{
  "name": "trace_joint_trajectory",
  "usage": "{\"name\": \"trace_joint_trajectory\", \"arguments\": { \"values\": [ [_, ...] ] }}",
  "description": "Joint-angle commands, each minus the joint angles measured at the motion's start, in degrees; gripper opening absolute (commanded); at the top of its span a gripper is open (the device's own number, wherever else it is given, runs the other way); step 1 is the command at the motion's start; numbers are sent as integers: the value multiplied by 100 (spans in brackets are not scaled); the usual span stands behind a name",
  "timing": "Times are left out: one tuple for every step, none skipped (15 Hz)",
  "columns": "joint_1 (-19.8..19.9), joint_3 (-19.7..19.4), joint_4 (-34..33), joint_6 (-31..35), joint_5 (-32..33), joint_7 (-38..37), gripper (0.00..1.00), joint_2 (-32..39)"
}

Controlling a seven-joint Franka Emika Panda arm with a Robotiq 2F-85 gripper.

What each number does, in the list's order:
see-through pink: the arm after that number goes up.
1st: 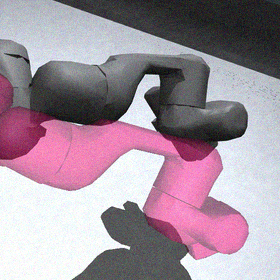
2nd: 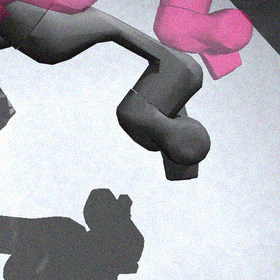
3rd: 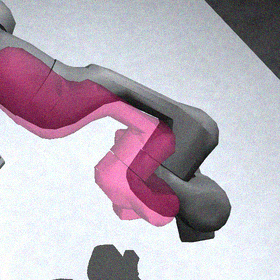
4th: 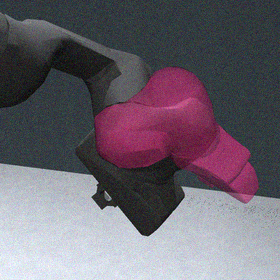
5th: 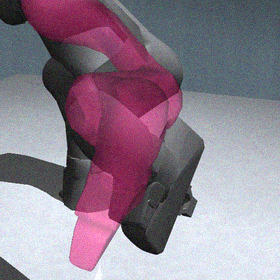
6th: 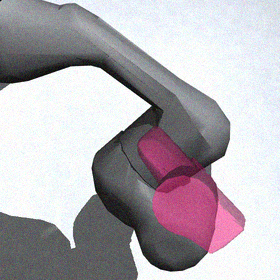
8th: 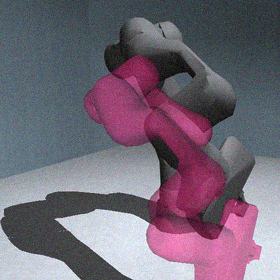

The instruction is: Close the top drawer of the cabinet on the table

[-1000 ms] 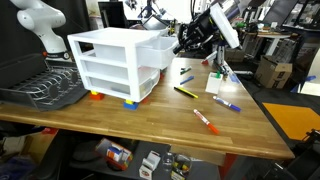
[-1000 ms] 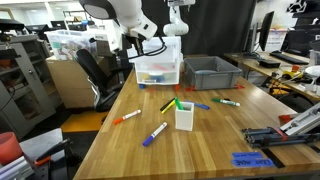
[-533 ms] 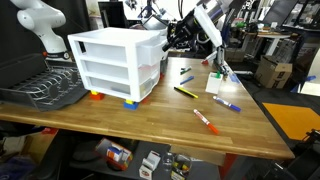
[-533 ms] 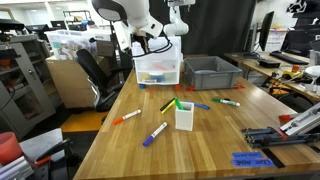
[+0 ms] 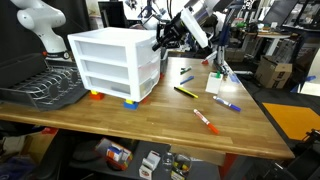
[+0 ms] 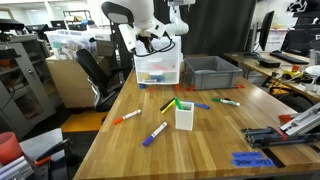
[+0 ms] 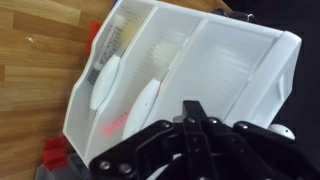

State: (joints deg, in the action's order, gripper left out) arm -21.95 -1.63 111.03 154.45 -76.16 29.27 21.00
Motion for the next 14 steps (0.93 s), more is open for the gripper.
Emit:
{"name": "trace_joint_trajectory", "arguments": {
  "values": [
    [28,4,-172,-169,130,177,0,126],
    [37,4,-125,-186,144,223,0,103],
    [54,9,-37,-216,142,315,0,39],
    [72,17,-2,-259,115,406,0,6],
    [91,26,56,-325,99,534,0,-52],
    [87,17,125,-354,141,641,0,-111],
    [64,-15,267,-354,228,729,0,-231],
    [-3,-79,446,-221,449,767,0,-348],
    [-64,-137,679,-126,734,802,0,-511],
    [-88,-165,888,-82,985,815,0,-672],
    [-119,-197,1149,-32,1277,797,0,-887],
    [-139,-214,1403,-2,1558,772,0,-1113],
    [-165,-222,1684,37,1851,737,0,-1379],
    [-179,-214,1935,67,2130,690,0,-1624]
  ]
}}
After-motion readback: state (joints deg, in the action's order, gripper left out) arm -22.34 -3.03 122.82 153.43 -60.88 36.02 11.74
